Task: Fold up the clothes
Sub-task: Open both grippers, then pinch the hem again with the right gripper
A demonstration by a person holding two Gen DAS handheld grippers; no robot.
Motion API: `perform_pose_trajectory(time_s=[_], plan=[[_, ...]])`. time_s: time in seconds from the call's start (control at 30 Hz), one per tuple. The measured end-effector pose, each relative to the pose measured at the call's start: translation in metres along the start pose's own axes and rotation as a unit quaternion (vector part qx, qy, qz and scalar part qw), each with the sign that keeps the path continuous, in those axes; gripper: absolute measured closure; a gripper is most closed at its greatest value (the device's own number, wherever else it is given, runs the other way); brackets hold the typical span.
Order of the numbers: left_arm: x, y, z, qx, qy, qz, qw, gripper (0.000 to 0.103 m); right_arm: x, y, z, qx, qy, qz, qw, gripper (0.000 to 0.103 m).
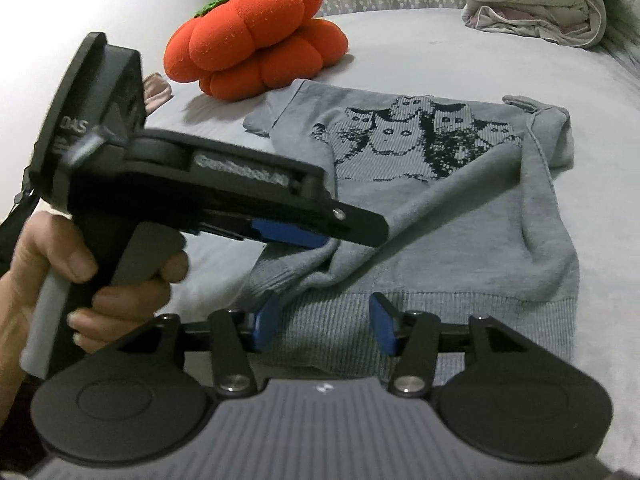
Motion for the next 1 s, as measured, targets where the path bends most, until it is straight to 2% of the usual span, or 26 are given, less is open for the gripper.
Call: perform_pose_trajectory(time_s=[0.17, 0.47, 0.6, 0.7, 0.8, 0.87, 0.93, 1.0], plan=[[-0.009, -0.008, -0.03, 0.035, 0.026, -0.041, 0.9982, 0.039, -0.001, -0.002, 0.0, 0.004, 0.001, -0.001, 1.0, 0.048], [-0.031, -0.015, -0.065, 0.08, 0.002, -0.067, 0.9946, 0.039, -0.025, -0.013, -0.003, 0.028, -0.025, -0.016, 0.999, 0.048], [-0.04, -0.013, -0.07, 0.08, -0.018, -0.072, 0.994, 0.039, -0.053, -0.011, 0.005, 0.017, -0.049, -0.051, 0.997, 0.048], [-0.047, -0.01, -0.075, 0.078, -0.03, -0.077, 0.9935, 0.039, -0.068, -0.006, 0.017, 0.0, -0.05, -0.073, 0.996, 0.05], [-0.054, -0.008, -0.079, 0.077, -0.042, -0.082, 0.9928, 0.039, -0.072, -0.001, 0.031, -0.015, -0.036, -0.08, 0.996, 0.06], [-0.058, -0.007, -0.082, 0.079, -0.047, -0.085, 0.9921, 0.04, -0.069, -0.001, 0.037, -0.02, -0.026, -0.076, 0.997, 0.088], [-0.061, -0.007, -0.086, 0.082, -0.05, -0.09, 0.9913, 0.04, -0.061, -0.006, 0.038, -0.019, -0.031, -0.056, 0.998, 0.094], [-0.064, -0.007, -0.089, 0.085, -0.052, -0.096, 0.9905, 0.04, -0.048, -0.015, 0.033, -0.011, -0.041, -0.023, 0.999, 0.096]])
Point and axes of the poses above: each gripper's, at about its wrist camera, not at the fingertips, and z roughly the way its jaws point, x to its right, y to its underside, the point moved 5 cm from there along z, roughly the way its jaws point, and after that the axes turned 11 degrees about y, right-handed, at the moved point
